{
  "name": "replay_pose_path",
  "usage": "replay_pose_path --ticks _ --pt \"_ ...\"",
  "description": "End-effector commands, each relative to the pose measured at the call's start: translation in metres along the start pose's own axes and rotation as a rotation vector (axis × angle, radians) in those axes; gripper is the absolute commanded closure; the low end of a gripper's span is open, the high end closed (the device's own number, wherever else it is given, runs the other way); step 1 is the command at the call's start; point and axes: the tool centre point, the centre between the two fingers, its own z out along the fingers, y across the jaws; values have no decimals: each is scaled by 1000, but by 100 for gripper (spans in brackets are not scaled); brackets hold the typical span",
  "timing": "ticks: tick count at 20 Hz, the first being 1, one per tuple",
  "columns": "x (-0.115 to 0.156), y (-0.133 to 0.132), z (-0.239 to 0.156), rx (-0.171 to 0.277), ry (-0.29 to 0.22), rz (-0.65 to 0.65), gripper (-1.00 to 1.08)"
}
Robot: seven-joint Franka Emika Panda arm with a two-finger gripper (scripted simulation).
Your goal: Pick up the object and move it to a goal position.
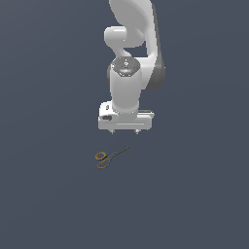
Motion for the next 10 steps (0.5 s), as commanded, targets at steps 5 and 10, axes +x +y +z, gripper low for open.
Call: replay_pose_path --ticks 5,10 --pt "1 3 -3 0 3 0 -92" --pt "2 11 -10 2 10 2 -92"
